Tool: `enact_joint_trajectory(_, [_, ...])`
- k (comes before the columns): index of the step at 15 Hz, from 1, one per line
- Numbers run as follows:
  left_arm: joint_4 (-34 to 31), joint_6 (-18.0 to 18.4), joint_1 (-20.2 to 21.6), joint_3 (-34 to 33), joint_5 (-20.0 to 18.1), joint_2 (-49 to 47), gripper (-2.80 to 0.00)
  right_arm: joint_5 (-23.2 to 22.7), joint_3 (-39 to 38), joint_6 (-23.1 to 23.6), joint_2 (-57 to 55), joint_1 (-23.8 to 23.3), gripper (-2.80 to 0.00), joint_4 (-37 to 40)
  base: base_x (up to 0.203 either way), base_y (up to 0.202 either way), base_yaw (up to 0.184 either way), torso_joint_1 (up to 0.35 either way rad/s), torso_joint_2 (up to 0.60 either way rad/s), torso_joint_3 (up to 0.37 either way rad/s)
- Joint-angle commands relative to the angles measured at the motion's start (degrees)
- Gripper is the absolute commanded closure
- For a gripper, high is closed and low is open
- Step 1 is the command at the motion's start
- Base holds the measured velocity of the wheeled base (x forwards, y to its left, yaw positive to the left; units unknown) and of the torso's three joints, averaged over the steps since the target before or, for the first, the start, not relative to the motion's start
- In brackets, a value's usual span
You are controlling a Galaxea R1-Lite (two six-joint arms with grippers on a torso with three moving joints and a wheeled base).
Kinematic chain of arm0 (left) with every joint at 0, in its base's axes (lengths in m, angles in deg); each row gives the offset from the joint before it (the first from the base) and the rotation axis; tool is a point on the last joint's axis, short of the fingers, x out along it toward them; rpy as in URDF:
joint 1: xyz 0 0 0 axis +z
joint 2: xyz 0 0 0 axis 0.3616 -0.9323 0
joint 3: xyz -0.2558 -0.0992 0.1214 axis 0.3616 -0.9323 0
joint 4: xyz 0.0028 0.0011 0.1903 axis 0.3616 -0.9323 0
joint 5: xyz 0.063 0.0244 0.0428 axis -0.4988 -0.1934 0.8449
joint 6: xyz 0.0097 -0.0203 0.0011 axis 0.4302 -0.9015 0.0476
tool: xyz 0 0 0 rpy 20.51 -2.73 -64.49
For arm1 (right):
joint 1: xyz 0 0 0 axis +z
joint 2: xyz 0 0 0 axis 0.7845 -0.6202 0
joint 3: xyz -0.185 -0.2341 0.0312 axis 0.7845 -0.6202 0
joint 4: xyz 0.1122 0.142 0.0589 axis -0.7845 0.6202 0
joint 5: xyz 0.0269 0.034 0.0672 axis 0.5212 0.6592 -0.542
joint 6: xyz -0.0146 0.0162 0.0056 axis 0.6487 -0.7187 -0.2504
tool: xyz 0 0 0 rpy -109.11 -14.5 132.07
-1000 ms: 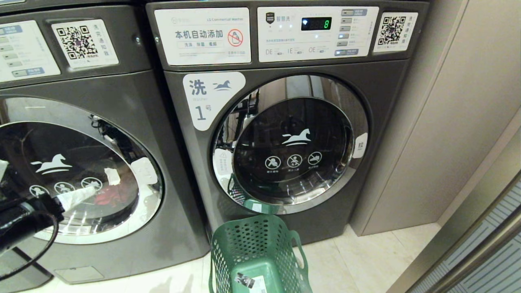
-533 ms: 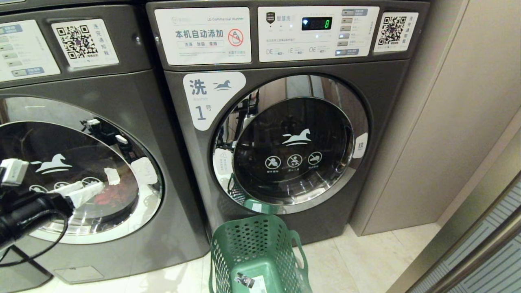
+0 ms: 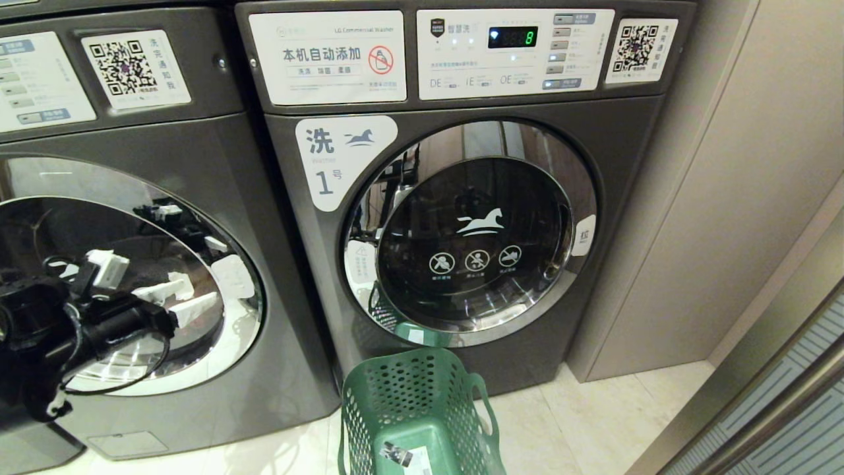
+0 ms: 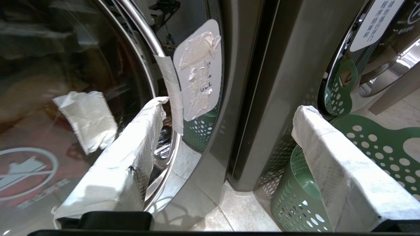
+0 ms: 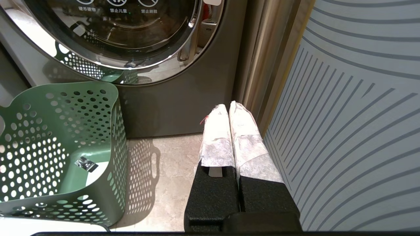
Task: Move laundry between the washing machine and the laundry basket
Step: Open the lid of the washing machine
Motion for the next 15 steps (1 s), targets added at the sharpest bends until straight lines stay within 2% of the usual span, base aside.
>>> enact_joint_trajectory(1, [0.39,0.14,-1.51,2.66,-0.12,-3.51,-2.80,-0.03,0.00,0.04,-0.05,0.05,0.00,-0.01,0.000,0.000,0.000,0.000,0.00,0.000])
enact_joint_trajectory(3, [0.39,0.31,-1.91,5.36,0.04,-6.00,-2.80,-0.03,0.00,0.04,-0.05,0.05,0.00,-0.01,0.000,0.000,0.000,0.000,0.00,0.000])
enact_joint_trajectory(11, [0.18,-0.44,-2.16,8.92,0.92,-8.91,-2.80,-0.03,0.00,0.04,-0.05,0.05,0.00,-0.01,0.000,0.000,0.000,0.000,0.00,0.000])
enact_joint_trajectory(15, [0.04,-3.46,-2.72,13.71,0.92,-11.02,-2.80,-0.03,0.00,0.04,-0.05,0.05,0.00,-0.01,0.000,0.000,0.000,0.000,0.00,0.000])
